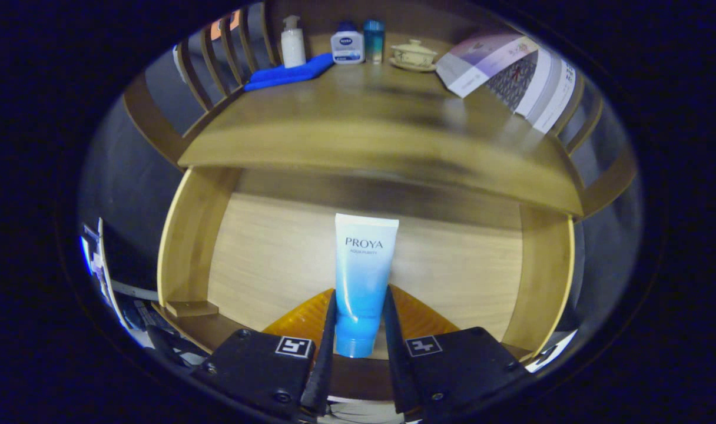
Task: Pull open the drawer, take out the items inside it, and place them on the countertop above the cabinet.
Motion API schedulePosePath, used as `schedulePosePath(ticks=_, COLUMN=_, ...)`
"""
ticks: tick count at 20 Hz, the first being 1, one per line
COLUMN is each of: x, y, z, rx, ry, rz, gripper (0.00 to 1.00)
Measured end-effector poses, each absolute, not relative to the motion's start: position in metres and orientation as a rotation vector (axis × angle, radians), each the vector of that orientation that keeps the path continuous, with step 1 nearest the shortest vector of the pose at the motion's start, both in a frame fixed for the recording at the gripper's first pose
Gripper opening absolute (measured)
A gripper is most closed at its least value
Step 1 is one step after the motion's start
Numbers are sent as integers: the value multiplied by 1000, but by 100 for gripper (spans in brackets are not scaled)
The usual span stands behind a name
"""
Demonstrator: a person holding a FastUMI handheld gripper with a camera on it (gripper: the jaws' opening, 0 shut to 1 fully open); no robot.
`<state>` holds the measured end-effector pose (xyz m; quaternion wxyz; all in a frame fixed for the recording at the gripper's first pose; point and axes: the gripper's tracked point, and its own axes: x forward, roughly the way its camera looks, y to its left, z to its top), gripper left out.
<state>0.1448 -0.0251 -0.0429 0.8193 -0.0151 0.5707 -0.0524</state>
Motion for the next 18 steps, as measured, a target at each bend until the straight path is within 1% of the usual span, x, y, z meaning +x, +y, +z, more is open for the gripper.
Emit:
schedulePosePath(ticks=4, x=165, y=-22, z=-6, rx=-28, ry=1166, rz=-81, gripper=45)
schedulePosePath(ticks=9, x=206, y=-31, z=21, rx=-68, ry=1117, rz=-119, gripper=44)
schedulePosePath(ticks=16, x=276, y=-47, z=18, rx=-106, ry=1084, rz=-190, gripper=44)
schedulePosePath(ticks=18, x=287, y=-56, z=14, rx=-117, ry=1090, rz=-221, gripper=45)
